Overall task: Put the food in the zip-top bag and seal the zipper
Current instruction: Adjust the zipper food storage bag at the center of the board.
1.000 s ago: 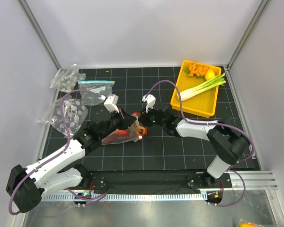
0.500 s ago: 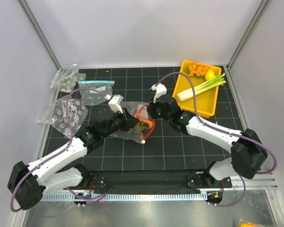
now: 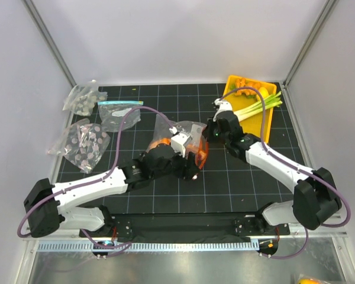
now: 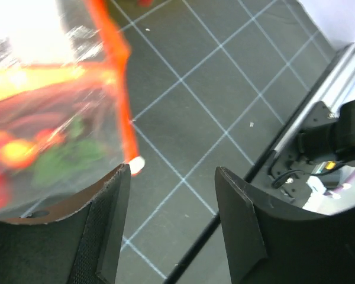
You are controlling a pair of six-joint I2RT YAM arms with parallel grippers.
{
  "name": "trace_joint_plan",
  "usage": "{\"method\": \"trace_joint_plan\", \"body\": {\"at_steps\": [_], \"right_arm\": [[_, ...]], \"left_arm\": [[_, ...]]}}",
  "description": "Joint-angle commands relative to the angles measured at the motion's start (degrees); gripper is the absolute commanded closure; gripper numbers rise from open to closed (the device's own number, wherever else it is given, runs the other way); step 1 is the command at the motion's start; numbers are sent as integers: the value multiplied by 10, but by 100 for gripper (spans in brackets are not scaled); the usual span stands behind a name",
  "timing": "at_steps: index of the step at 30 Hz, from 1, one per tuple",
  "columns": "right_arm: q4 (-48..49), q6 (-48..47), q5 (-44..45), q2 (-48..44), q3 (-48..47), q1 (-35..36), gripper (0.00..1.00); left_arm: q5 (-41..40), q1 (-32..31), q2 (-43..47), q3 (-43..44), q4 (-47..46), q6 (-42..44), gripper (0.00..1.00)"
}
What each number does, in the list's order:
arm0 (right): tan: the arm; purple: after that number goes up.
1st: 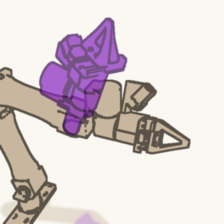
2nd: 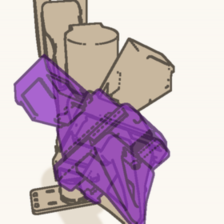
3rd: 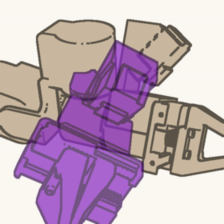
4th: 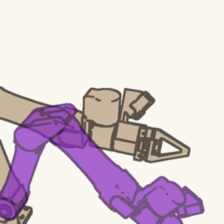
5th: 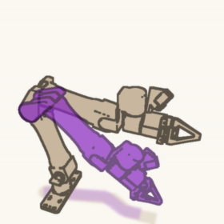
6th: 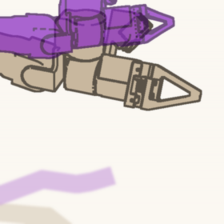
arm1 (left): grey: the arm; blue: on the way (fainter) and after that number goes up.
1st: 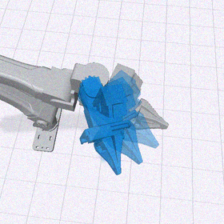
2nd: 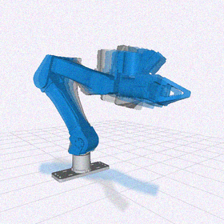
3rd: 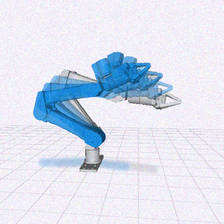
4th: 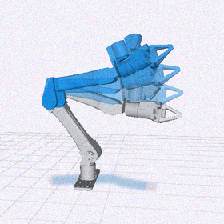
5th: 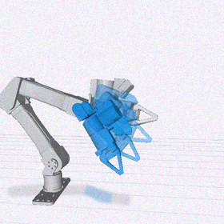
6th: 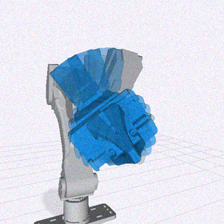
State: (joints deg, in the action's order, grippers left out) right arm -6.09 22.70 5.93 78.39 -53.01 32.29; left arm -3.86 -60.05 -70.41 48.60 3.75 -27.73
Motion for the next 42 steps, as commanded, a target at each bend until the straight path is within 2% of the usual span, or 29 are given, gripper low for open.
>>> {"method": "trace_joint_plan", "body": {"at_steps": [1,5,12,15,19,20,23,28,37,39,41,42], "right_arm": [[16,43,-51,-35,12,-49,99],[26,69,-125,-30,19,-92,99],[13,77,-155,-15,12,-114,99],[19,80,-176,-5,13,-124,99],[25,87,-199,6,13,-133,99],[28,87,-203,9,13,-135,99],[31,92,-225,19,12,-142,99],[37,97,-247,26,12,-148,99],[45,103,-263,27,18,-151,99],[47,103,-264,28,19,-151,99],[48,103,-263,29,19,-152,99],[48,104,-262,32,19,-152,99]], "left_arm": [[-56,-11,23,17,7,46,29],[-89,-24,8,22,11,71,27],[-188,-74,-77,33,-11,180,28],[-243,-115,-124,33,-35,266,30],[-347,-168,-187,12,-148,426,30],[-381,-187,-203,11,-160,441,30],[-407,-206,-262,29,-167,487,30],[-431,-208,-309,36,-199,524,29],[-434,-176,-377,67,-209,529,28],[-467,-166,-403,76,-241,535,29],[-543,-159,-430,92,-276,568,35],[-563,-158,-439,95,-322,585,53]]}}
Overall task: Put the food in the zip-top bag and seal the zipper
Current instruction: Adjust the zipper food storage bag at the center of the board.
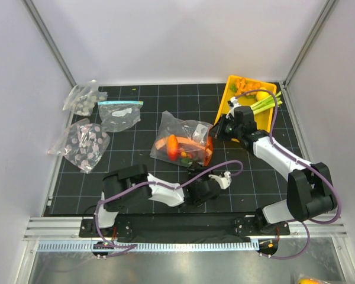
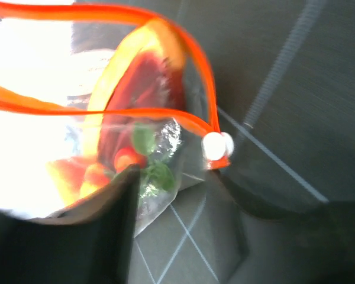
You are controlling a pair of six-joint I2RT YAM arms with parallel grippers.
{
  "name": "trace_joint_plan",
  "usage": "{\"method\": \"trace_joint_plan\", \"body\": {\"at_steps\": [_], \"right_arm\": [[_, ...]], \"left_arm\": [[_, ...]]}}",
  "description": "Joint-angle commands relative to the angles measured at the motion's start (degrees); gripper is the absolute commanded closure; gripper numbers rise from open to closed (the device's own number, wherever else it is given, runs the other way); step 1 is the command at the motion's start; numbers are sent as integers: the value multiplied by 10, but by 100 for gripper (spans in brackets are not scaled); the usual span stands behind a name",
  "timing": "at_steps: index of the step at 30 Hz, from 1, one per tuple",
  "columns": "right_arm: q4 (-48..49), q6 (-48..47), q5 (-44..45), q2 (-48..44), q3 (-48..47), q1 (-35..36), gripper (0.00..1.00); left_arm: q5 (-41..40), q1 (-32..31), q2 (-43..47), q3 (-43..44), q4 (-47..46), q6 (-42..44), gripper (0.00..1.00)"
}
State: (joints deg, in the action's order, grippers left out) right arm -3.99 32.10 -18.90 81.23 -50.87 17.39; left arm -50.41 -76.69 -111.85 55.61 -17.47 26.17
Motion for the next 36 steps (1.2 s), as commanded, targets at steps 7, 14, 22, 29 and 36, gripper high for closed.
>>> {"method": "trace_joint_plan", "body": {"at_steps": [7,14,22,29,36], "right_arm": [[29,14,-6,9,-2,-6,99],[19,10,14,7,-4,-6,99],[10,-9,21,-34,4,-6,53],[23,-24,20,-75,20,-6,50],[9,-21,15,-63,11,-6,46]], "left_arm": [[-28,6,101,3,-36,-50,100],[138,56,350,-91,39,-202,100],[238,140,482,-125,89,-323,100],[300,209,502,-131,118,-385,100],[326,210,489,-118,140,-372,98]]}}
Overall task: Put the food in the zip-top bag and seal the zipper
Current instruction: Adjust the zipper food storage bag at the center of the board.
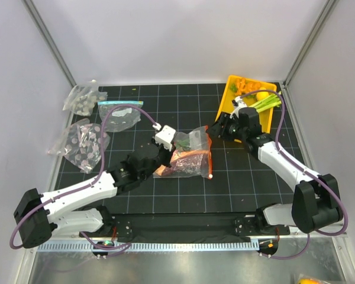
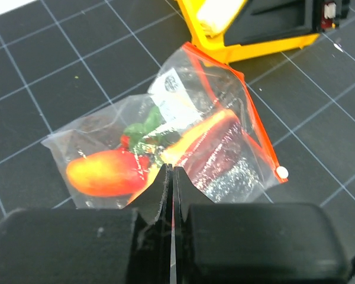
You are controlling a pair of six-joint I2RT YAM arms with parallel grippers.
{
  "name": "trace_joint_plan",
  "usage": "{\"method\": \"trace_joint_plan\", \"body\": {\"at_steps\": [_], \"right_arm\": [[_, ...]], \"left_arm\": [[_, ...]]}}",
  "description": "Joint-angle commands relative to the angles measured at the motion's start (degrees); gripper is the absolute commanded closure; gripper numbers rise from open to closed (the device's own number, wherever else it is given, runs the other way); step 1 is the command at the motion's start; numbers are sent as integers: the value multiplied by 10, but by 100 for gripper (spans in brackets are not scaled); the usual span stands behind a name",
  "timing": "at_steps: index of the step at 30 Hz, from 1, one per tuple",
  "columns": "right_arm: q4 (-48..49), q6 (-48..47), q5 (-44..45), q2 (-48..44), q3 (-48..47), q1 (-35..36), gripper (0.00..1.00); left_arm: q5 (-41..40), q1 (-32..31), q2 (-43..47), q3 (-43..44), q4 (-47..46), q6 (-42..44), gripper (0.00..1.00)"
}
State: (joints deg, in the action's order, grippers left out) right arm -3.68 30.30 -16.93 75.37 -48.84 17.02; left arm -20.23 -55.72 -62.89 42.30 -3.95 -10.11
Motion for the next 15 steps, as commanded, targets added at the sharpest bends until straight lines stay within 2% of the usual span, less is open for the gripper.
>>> {"method": "trace_joint_plan", "body": {"at_steps": [1,3,4,6,15], "right_arm": [[-3,-1,-5,-7,-10,-1,46],[-8,4,-6,-12,-8,1,43],[-16,4,-5,-15,-6,4,34],[-17,3,2,-22,2,16,31],[2,-6,42,-2,51,77,33]], "left_arm": [[20,0,-1,15,4,-10,96],[19,0,-6,16,5,-12,92],[21,0,-9,16,5,-14,92],[29,0,-17,18,7,-18,89],[72,0,-56,35,12,-59,86]]}}
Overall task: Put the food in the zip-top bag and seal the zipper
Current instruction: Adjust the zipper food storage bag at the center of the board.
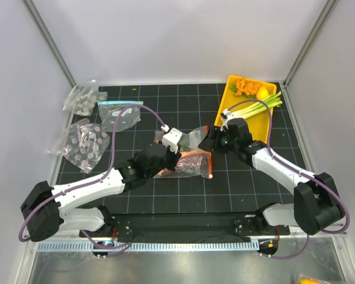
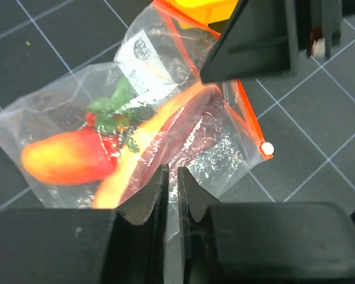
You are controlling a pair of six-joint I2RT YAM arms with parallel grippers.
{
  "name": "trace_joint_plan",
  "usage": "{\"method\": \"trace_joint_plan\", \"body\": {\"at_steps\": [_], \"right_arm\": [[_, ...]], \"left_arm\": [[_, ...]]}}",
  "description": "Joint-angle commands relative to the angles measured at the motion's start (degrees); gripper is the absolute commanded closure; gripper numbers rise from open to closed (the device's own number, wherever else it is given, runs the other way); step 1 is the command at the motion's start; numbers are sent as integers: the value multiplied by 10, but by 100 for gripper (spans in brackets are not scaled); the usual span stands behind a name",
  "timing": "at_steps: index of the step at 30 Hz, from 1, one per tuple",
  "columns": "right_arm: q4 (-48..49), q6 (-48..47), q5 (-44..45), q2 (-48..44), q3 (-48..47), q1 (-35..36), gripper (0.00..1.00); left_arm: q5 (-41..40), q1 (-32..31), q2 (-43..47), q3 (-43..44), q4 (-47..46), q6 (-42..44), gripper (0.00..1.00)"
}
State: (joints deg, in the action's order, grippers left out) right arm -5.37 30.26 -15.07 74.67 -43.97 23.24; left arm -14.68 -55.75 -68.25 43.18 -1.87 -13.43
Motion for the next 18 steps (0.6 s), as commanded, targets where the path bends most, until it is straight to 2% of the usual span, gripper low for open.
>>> {"method": "trace_joint_plan", "body": {"at_steps": [1,4,7,9,10,12,13,14,17,18], "right_arm": [[19,-6,30,6,5,25,34],[24,-6,55,9,12,35,42],[28,-6,60,18,10,41,58],[27,-12,59,24,3,47,64],[27,-14,52,32,1,51,74],[34,-14,33,42,-2,54,86],[51,-13,12,49,-2,57,90],[72,-7,-46,67,-2,57,94],[148,19,-182,108,-2,60,95],[154,18,-192,115,-11,68,95]], "left_arm": [[6,0,-7,24,-8,-33,85],[-51,0,-17,30,16,-49,84],[-86,0,-31,48,48,-64,84],[-96,1,-36,53,53,-69,84],[-103,2,-37,53,56,-70,83],[-105,5,-40,55,58,-75,83],[-105,6,-40,58,64,-77,83],[-106,9,-40,58,67,-77,83],[-118,13,-37,59,74,-78,83],[-120,13,-36,60,76,-78,83]]}}
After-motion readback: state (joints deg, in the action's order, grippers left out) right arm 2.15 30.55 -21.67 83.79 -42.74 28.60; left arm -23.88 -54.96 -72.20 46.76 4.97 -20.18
